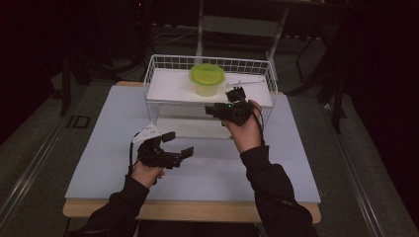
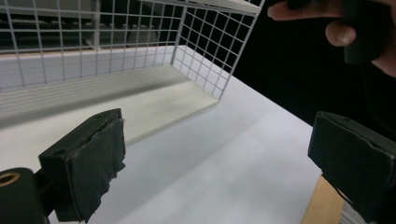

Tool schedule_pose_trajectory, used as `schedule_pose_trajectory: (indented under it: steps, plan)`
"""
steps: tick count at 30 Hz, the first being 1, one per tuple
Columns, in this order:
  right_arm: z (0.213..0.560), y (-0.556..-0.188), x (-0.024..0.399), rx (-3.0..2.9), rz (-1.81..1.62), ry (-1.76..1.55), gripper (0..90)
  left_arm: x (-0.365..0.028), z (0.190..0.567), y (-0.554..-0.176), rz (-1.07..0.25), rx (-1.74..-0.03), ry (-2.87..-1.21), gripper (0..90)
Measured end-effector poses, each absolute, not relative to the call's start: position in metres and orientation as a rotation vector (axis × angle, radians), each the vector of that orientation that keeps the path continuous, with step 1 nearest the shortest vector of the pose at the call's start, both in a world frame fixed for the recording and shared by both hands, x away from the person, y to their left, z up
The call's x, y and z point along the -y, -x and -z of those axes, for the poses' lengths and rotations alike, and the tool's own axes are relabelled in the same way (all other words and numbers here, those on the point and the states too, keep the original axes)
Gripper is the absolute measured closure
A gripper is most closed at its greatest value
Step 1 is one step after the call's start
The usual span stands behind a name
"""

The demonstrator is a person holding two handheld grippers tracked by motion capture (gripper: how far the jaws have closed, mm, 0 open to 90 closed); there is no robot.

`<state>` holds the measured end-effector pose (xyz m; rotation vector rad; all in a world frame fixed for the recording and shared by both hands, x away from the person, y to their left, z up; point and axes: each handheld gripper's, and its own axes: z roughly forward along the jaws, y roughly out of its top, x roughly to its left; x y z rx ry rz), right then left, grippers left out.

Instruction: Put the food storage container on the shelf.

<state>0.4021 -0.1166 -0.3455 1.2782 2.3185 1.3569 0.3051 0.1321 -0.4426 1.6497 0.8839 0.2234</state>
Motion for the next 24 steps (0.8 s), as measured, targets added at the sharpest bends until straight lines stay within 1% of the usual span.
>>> schedule_pose_trajectory:
  steps: [2, 3, 4, 6, 10, 11, 13, 16, 24]
  plan:
    - [0.35, -0.393, 0.119, -2.334, -1.336, -1.241, 55.5, -0.132, 0.445, -0.302, -0.219, -0.876, -1.653, 5.0]
    - [0.355, -0.386, 0.122, -2.345, -1.325, -1.214, 53.0, -0.132, 0.446, -0.301, -0.219, -0.876, -1.66, 5.0]
    - [0.355, -0.386, 0.122, -2.345, -1.325, -1.214, 53.0, -0.133, 0.447, -0.3, -0.221, -0.871, -1.666, 5.0]
    - [0.363, -0.38, 0.125, -2.349, -1.329, -1.203, 48.5, -0.133, 0.447, -0.298, -0.216, -0.868, -1.674, 5.0]
    - [0.379, -0.367, 0.128, -2.362, -1.3, -1.164, 43.8, -0.134, 0.447, -0.296, -0.229, -0.85, -1.691, 5.0]
    - [0.387, -0.361, 0.13, -2.376, -1.288, -1.139, 38.6, -0.134, 0.448, -0.295, -0.229, -0.844, -1.689, 5.0]
    - [0.39, -0.358, 0.131, -2.376, -1.288, -1.124, 37.2, -0.134, 0.448, -0.294, -0.239, -0.834, -1.699, 5.0]
    - [0.403, -0.35, 0.134, -2.404, -1.277, -1.08, 30.8, -0.134, 0.451, -0.292, -0.245, -0.824, -1.722, 5.0]
    - [0.434, -0.332, 0.146, -2.43, -1.295, -1.055, 26.6, -0.13, 0.458, -0.286, -0.228, -0.804, -1.752, 5.0]
